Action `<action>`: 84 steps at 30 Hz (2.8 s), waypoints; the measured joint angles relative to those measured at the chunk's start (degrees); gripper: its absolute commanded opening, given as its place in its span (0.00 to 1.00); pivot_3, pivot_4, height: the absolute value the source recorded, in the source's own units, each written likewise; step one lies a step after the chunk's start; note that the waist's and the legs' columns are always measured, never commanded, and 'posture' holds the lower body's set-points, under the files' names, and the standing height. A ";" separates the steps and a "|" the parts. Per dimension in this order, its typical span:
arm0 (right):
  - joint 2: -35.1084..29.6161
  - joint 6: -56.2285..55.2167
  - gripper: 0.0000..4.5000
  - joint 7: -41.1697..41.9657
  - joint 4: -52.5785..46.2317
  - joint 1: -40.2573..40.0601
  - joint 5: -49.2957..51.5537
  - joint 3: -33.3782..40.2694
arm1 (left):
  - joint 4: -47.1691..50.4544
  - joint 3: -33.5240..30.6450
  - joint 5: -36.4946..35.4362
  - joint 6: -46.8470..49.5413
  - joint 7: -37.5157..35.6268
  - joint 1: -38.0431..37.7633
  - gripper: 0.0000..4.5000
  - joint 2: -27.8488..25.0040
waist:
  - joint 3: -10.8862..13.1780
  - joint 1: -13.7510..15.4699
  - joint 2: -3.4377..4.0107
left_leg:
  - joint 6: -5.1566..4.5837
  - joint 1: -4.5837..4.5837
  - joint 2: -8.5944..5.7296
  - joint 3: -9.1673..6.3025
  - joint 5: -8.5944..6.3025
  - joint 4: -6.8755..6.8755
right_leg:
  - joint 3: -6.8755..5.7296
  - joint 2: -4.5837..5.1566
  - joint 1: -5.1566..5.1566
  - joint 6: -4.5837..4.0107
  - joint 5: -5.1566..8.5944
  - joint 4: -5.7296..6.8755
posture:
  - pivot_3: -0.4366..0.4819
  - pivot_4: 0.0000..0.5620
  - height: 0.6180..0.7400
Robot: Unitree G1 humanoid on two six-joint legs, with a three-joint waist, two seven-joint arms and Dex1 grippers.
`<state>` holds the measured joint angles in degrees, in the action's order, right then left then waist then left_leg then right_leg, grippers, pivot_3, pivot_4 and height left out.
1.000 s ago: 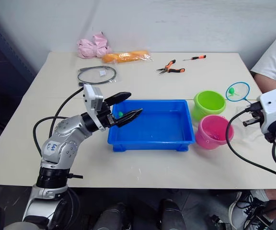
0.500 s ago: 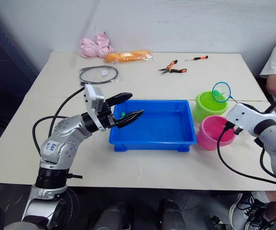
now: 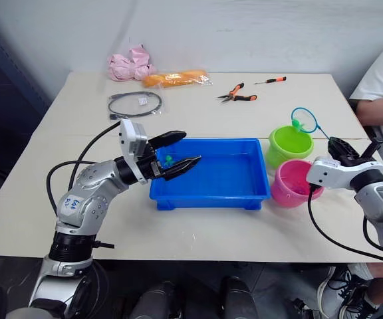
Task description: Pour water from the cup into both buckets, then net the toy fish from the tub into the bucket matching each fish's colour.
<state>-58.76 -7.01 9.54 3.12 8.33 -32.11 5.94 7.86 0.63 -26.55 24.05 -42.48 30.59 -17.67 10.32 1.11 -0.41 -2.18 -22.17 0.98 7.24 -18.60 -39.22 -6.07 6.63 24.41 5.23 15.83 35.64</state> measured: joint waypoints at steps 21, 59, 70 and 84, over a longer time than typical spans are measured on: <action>12.12 41.54 0.00 28.81 -25.22 11.35 55.18 4.36 | -0.32 -9.15 -2.27 -2.73 -10.98 -7.05 0.99 -18.28 | 0.00 -1.07 0.01 | 0.04 0.00 0.15 -0.31 -0.03 0.01 | -0.09 0.10 -0.08 -0.18 0.03 0.15 | 0.48 0.27 1.00; 46.07 57.74 0.00 16.62 4.12 36.80 43.52 -24.09 | 5.41 -10.39 -0.74 14.64 -0.13 -7.67 0.99 -26.05 | 0.00 -2.99 0.00 | -0.02 -0.17 -0.07 -0.24 -0.04 0.10 | -0.27 0.50 0.14 -0.15 0.01 0.28 | 0.48 0.27 1.00; 39.79 60.83 0.00 22.95 -5.36 34.51 47.33 -18.06 | 5.05 -9.24 -0.15 13.15 -1.29 -7.67 0.99 -25.75 | 0.00 -2.76 0.00 | -0.01 -0.19 -0.09 -0.25 -0.05 0.13 | -0.29 0.66 0.15 -0.15 0.01 0.25 | 0.48 0.27 1.00; 25.24 75.49 0.00 29.98 -25.70 22.74 62.72 -2.84 | 4.54 -8.28 -3.34 5.21 -9.72 -6.17 0.99 -19.01 | 0.00 -2.44 -0.01 | -0.09 -0.19 -0.12 -0.25 -0.09 0.14 | -0.33 0.72 0.10 -0.15 0.01 0.16 | 0.48 0.27 1.00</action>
<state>-33.52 68.48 39.52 -22.58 31.07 30.61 3.10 12.40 -7.65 -29.89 29.26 -52.21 24.42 -36.68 10.33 -1.32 -0.42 -2.26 -22.37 0.86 6.99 -18.69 -39.08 -6.40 7.35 24.51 5.08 15.84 35.80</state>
